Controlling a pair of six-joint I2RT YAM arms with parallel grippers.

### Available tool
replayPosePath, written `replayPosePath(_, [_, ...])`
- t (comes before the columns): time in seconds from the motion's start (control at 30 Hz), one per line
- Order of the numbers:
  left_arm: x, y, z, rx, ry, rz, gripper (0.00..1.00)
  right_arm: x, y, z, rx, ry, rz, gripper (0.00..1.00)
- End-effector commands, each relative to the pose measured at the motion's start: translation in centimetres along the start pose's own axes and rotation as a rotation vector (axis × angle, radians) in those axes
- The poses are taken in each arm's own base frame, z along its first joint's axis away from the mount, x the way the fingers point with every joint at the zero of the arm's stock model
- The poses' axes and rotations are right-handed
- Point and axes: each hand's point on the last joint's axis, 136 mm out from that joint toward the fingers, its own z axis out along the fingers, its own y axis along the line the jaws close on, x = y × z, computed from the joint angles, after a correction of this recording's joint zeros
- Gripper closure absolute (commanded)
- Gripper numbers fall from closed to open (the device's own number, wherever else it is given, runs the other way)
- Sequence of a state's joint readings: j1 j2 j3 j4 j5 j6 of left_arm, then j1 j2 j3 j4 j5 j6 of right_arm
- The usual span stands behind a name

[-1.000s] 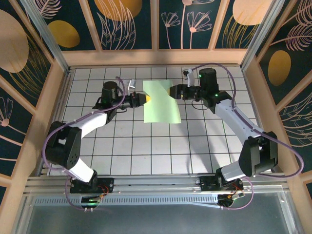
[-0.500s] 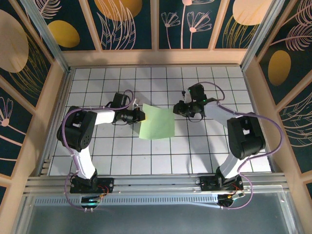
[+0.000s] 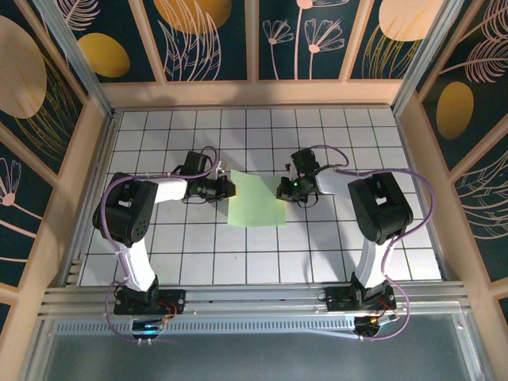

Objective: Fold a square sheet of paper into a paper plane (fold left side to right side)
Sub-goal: Place a square sheet of paper at the center of the table, then first fold in half a square sheet of paper at the center of the table.

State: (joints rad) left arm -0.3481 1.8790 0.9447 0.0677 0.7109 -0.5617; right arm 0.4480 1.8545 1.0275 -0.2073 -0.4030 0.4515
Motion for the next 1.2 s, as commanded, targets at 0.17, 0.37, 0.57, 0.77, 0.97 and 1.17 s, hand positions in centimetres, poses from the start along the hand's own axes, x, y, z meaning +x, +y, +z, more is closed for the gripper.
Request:
replayPosePath(0.17, [-0.6,-4.5,-0.6,0.141,-0.004,0.02,0.72,0.7,-1.7,0.7,0.096,0.015,-0.005,1.0])
replayPosePath(0.37, [-1.3,-7.5,-0.6,0.197,-0.011,0.049,0.59,0.7,-2.0,0.9,0.107,0.017,-0.012,1.0])
replayPosePath(0.57, [-1.2,-9.3,0.4,0.247,0.003,0.055,0.55,0.5,-1.7,0.8,0.089,0.006,-0.018,1.0])
replayPosePath(0.77, [-0.7,-10.0,2.1,0.262,0.029,0.059,0.52,0.2,-0.8,0.6,0.051,-0.009,-0.02,1.0])
replayPosePath(0.97, [-0.6,-9.9,3.4,0.246,0.037,0.057,0.55,-1.0,0.9,-0.9,-0.038,-0.069,-0.018,1.0])
replayPosePath(1.17, [-0.5,-9.1,4.0,0.218,0.036,0.043,0.66,-2.7,1.5,-3.7,-0.082,-0.162,-0.003,0.93])
